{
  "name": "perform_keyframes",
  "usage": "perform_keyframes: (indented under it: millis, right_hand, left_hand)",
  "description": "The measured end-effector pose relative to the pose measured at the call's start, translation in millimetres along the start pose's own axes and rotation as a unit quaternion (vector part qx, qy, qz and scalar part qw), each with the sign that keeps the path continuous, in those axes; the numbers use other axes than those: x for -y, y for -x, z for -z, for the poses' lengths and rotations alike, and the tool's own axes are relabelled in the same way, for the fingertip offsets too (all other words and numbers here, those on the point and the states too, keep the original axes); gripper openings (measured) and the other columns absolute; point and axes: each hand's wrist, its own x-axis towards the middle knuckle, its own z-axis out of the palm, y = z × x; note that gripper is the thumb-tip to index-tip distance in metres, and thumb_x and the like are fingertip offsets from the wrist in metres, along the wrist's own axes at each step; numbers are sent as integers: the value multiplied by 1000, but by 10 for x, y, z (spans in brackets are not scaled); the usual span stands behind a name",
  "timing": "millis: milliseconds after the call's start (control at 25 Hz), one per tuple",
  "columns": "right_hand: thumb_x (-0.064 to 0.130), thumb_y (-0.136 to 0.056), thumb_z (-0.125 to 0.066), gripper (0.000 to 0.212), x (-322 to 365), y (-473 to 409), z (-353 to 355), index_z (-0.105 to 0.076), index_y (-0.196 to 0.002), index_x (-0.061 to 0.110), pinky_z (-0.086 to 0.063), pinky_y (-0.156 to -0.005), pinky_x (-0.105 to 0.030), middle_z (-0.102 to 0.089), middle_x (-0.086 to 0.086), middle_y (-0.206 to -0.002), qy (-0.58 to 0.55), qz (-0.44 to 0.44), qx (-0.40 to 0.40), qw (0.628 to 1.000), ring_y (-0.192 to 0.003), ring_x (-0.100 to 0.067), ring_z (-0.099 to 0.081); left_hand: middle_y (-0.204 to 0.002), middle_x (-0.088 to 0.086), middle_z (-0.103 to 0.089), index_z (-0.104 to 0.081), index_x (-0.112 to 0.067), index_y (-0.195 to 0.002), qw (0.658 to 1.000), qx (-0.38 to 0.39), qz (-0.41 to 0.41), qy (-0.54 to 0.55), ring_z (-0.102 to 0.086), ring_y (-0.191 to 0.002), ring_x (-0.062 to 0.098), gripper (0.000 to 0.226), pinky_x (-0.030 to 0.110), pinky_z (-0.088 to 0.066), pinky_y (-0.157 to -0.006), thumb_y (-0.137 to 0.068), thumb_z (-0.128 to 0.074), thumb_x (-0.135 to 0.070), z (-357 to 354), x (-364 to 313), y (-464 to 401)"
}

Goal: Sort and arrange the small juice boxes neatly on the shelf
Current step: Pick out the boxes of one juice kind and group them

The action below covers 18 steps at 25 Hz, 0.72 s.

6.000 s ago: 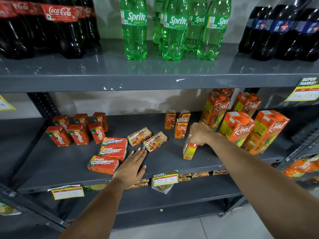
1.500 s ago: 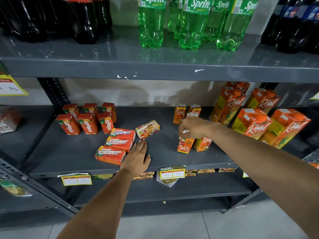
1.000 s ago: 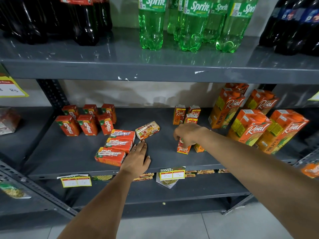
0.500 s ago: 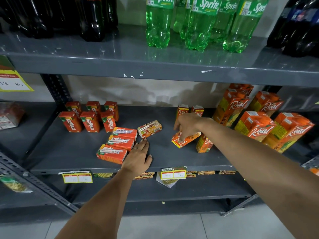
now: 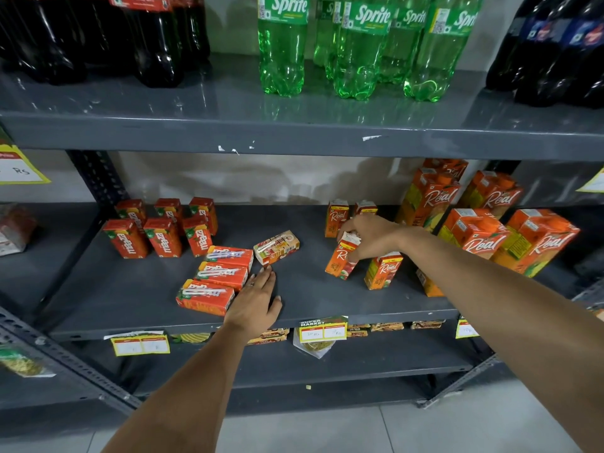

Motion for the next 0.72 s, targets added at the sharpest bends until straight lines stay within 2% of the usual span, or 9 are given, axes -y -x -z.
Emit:
perform_keyframes:
  millis: [80,360,480,600,720]
  right_hand:
    - [32,-75,-80,63,-39,24,-79,-56,-133,23,-48,-93,-32,-53,1,-132,6,-9,16,1000,-121,-22,-52]
    - [18,-78,-76,60,-47,-42,-232,-55,-133,29,-51,-96,-35,-50,1,-141,46,-30,80,995,-128,-23,-50]
    - [35,-76,-80,65,30,-72,-190,-54,-135,25,-50,-97,-35,-53,1,-139,75,-28,110,991,-126,-23,-52]
    - [53,-77,-75,71,218,-150,-85,-53,-137,22,-49,-96,-34,-59,-3,-129,-12,9,53,998,-117,-22,-58]
    - [46,-83,-73,55,481,-369,-53,-60,-128,18,-52,-95,-37,-64,-6,-122,-46,64,-26,997,-110,-22,-62]
  left_hand:
    - [-161,2,-10,-17,-12,-151,1000,-2,-2,-1,-13,-146,25,62,35,-16,-116,-98,-35,-41,14,-2,1]
    - [-161,5,-12,-18,-11,-150,1000,3,-15,-15,-15,-146,25,62,32,-14,-116,-99,-34,-41,24,7,0]
    - [-160,4,-16,-21,-12,-150,1000,-6,-2,-16,-19,-145,24,63,32,-18,-115,-98,-35,-45,35,16,13]
    - [-160,5,-16,-20,-12,-150,1000,-7,-7,-29,-19,-145,23,65,32,-16,-116,-97,-33,-48,28,45,2]
    - [-160,7,-15,-17,-10,-150,999,-12,-9,-40,-15,-146,22,68,32,-10,-117,-97,-29,-51,23,110,10]
